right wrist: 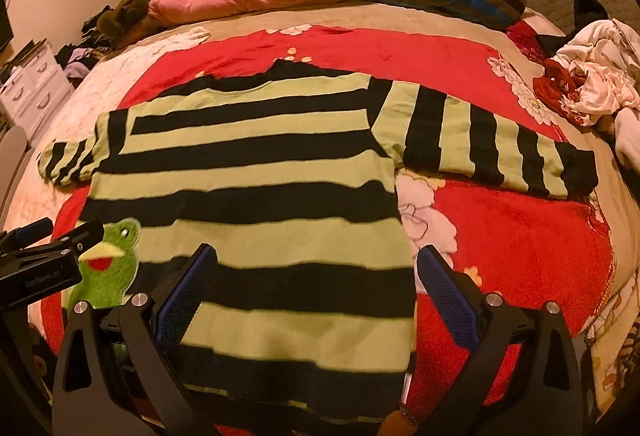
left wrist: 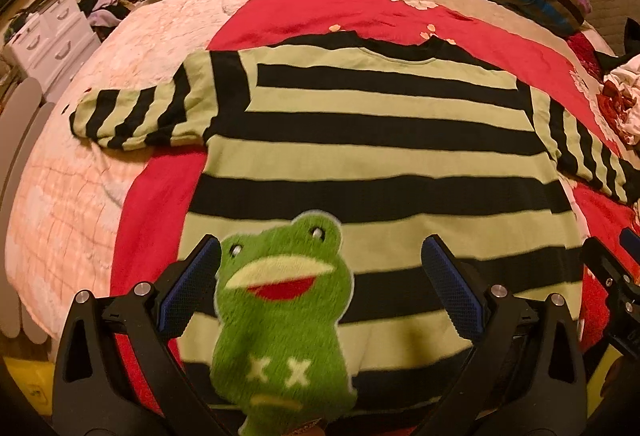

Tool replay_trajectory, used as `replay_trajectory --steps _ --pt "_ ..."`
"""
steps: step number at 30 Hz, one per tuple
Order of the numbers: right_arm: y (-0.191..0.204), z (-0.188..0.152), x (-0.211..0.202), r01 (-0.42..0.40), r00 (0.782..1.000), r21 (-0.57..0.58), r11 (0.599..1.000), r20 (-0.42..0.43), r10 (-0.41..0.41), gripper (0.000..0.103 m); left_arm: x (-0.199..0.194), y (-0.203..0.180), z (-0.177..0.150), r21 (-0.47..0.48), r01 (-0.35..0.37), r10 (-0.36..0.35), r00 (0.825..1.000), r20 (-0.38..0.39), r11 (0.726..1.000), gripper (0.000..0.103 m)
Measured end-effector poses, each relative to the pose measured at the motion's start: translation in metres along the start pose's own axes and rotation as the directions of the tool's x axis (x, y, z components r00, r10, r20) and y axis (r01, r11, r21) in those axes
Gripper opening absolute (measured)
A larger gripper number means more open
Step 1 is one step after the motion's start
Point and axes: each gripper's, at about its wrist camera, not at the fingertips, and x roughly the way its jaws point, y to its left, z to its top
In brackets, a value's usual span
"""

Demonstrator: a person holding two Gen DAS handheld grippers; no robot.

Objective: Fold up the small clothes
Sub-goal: 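Move the right tool toward the black sleeve cuff nearest it, then grasp the sleeve cuff with the right tool and fold it across the body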

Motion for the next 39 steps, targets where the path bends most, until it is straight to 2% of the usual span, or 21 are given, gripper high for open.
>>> replay_trajectory --steps 12,21,27,31,35,37,39 --pt "-0.028 0.051 0.04 0.043 0.999 0.058 0.997 0.026 -0.045 0.099 0.034 -0.027 0.044 0.027 -0.008 0.008 1.0 0.0 1.0 0.094" --pt "-0.082 0.08 0.064 0.117 0.992 0.157 0.981 0.023 -0.122 0.099 0.054 -0.05 0.075 0.045 -0.006 0.005 1.0 0.01 0.999 0.094" --pt "-0.129 0.081 0.067 0.184 0.981 0.22 0.958 0.017 -0.193 0.099 0.063 -0.062 0.087 0.059 -0.003 0.002 1.0 0.018 0.998 0.094" --pt "-0.181 0.073 0.074 0.234 0.971 0.318 0.919 -0.022 -0.239 0.099 0.07 -0.068 0.091 0.064 -0.004 0.004 1.0 0.01 0.998 0.094" --pt "-0.249 0.056 0.081 0.301 0.953 0.444 0.844 -0.099 -0.288 0.099 0.078 -0.071 0.09 0.071 -0.004 0.005 1.0 -0.005 0.997 0.094" --pt "-0.279 0.047 0.08 0.335 0.941 0.486 0.807 -0.125 -0.315 0.099 0.084 -0.07 0.087 0.077 0.001 0.0 1.0 -0.017 0.997 0.094" --pt "-0.306 0.039 0.075 0.387 0.919 0.502 0.774 -0.139 -0.37 0.099 0.09 -0.068 0.084 0.08 0.001 0.001 1.0 -0.031 0.997 0.094"
